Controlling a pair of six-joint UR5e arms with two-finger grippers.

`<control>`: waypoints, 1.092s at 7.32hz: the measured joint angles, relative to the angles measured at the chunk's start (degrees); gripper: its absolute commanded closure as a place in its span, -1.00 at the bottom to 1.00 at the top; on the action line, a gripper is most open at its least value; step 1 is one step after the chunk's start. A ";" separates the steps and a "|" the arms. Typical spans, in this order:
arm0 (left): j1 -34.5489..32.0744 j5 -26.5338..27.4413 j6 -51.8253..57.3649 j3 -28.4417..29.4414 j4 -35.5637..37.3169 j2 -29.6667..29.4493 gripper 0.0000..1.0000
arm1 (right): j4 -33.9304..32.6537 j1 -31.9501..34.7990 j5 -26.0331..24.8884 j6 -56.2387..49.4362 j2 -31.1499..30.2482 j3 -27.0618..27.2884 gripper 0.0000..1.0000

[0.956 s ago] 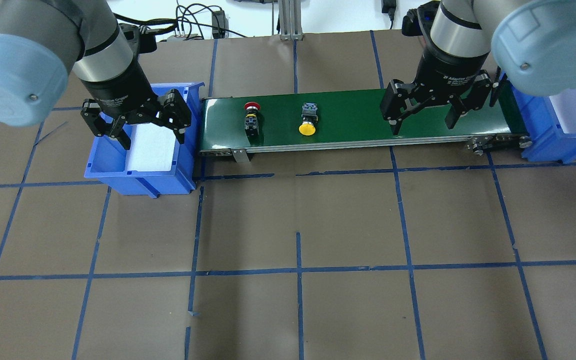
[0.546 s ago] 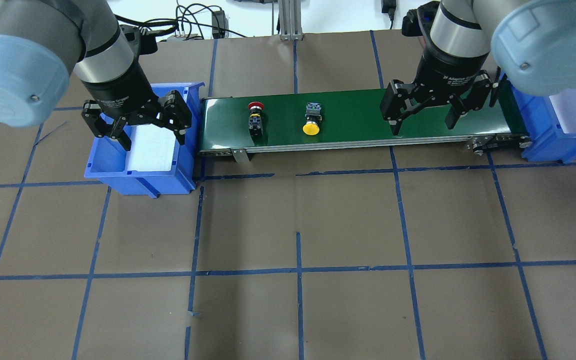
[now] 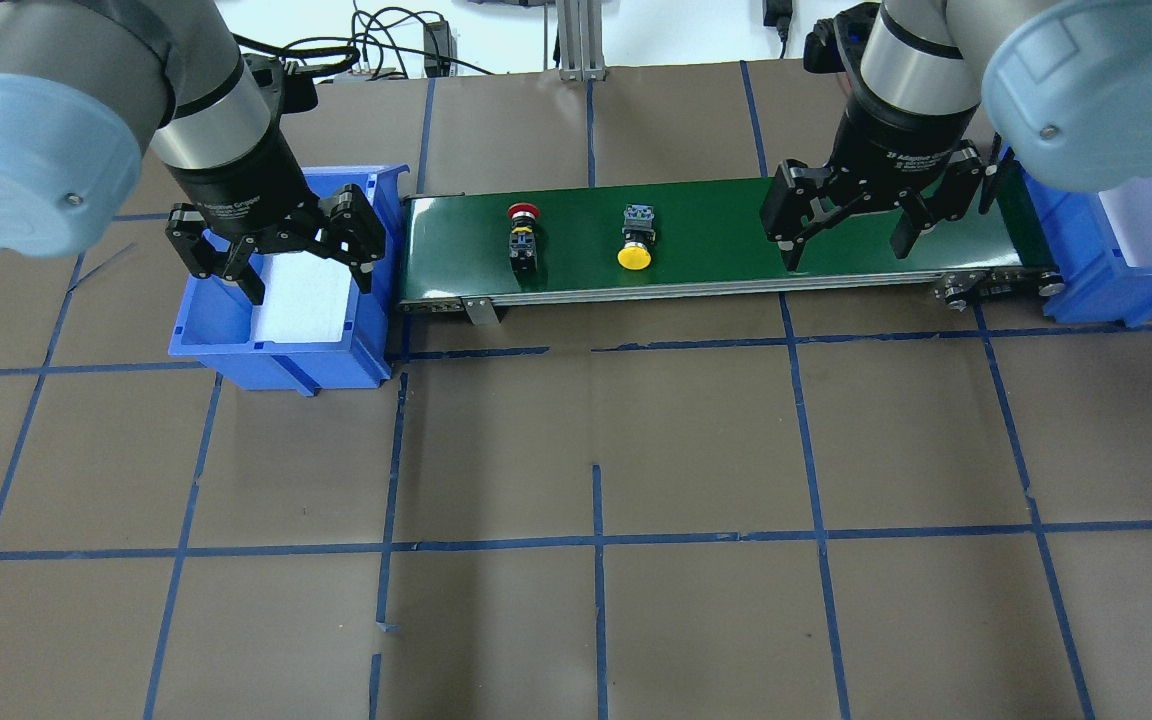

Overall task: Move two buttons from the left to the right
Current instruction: 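Move the right gripper along the belt toward the yellow button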

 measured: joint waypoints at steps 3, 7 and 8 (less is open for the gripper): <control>-0.01 0.07 0.00 -0.08 0.00 0.04 -1.00 | -0.86 0.03 0.02 0.25 0.14 -0.85 -0.99; -0.01 0.10 0.00 -0.10 0.00 0.01 -1.00 | -0.94 -0.80 -0.01 1.02 0.27 -3.05 -0.99; -0.01 0.16 0.00 -0.10 0.00 -0.02 -1.00 | -0.98 -1.61 0.14 1.06 0.84 -3.55 -0.99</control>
